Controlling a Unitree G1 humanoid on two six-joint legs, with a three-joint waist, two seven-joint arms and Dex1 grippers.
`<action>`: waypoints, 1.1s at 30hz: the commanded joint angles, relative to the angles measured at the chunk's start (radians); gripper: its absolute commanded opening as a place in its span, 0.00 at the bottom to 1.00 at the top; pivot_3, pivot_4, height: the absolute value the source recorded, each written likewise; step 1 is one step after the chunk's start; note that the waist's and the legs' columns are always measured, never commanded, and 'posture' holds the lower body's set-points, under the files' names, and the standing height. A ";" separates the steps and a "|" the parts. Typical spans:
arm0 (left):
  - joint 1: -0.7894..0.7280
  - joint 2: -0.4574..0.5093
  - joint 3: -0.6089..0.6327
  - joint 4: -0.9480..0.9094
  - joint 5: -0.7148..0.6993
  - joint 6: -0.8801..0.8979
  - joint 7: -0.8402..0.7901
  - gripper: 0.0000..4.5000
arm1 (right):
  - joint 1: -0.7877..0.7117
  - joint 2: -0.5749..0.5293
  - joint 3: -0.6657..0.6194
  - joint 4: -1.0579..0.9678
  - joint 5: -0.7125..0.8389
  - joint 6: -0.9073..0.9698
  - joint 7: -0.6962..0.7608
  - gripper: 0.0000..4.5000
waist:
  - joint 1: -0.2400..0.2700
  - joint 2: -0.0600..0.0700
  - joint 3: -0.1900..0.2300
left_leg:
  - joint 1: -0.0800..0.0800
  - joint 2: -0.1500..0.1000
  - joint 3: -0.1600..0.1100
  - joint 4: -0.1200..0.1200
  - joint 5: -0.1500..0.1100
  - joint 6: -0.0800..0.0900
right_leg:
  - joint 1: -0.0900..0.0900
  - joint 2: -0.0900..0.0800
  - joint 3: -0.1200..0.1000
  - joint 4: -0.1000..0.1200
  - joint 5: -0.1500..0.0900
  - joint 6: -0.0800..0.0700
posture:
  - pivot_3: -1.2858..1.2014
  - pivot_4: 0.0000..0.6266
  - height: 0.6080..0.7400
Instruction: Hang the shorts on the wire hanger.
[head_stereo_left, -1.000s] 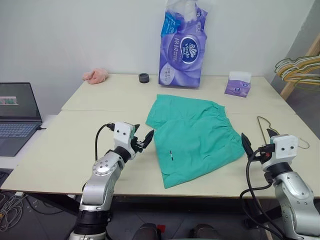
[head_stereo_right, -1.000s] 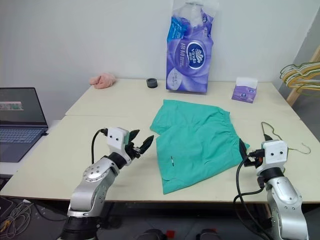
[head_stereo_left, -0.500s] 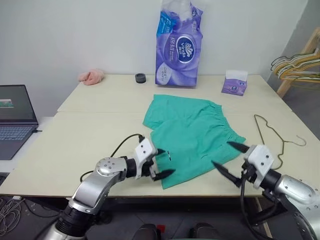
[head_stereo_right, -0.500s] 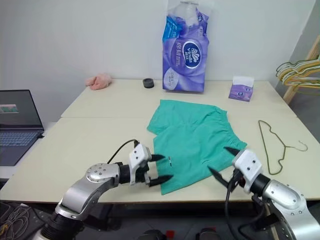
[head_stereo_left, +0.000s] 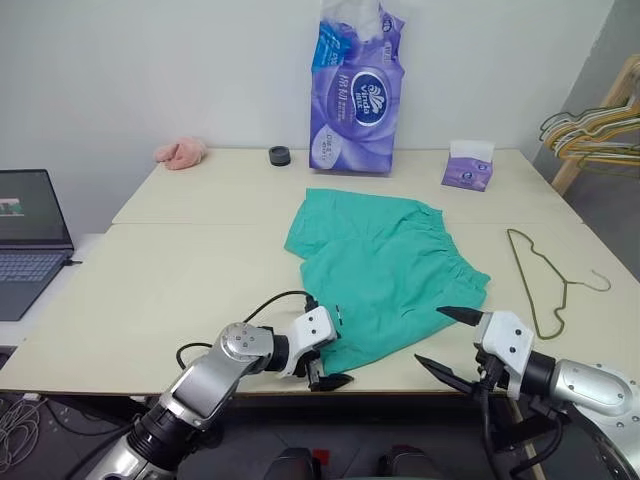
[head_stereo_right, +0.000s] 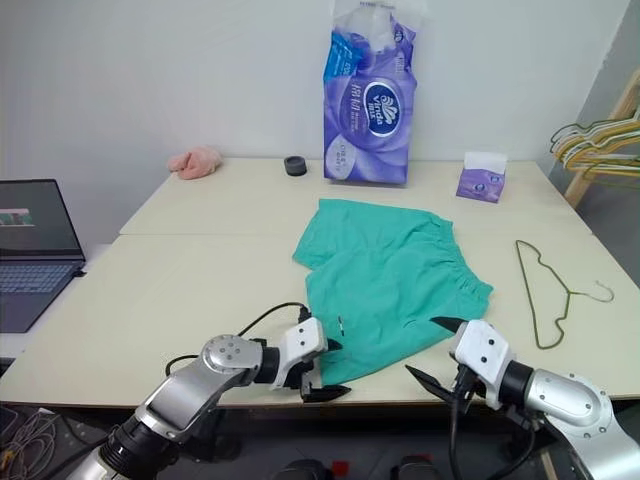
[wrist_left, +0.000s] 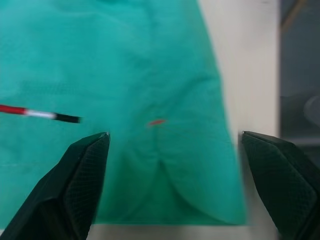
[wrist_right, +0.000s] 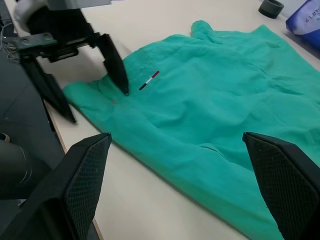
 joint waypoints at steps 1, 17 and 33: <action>-0.015 -0.022 0.020 0.046 0.031 -0.029 0.038 0.86 | -0.006 -0.001 -0.018 -0.010 -0.012 -0.038 0.002 1.00 | 0.000 0.000 0.000 | 0.000 0.000 0.000 0.000 0.000 0.000 | 0.000 0.000 0.000 0.000 0.000 0.000 | 0.48 0.05 1.00; -0.027 -0.055 0.169 0.043 -0.074 -0.004 0.021 0.01 | -0.199 -0.193 0.039 0.474 -0.394 -0.410 -0.003 1.00 | -0.005 0.000 0.000 | 0.001 0.000 0.002 0.001 -0.001 0.000 | 0.000 0.000 0.000 0.000 0.001 0.001 | 0.48 0.04 1.00; -0.027 -0.021 0.240 -0.040 -0.184 0.058 -0.025 0.01 | -0.696 -0.069 0.375 1.168 -0.851 -0.838 -0.258 1.00 | -0.030 -0.002 -0.001 | 0.003 0.000 0.001 0.001 -0.001 -0.001 | 0.002 0.000 0.002 0.001 0.004 -0.005 | 0.49 0.02 1.00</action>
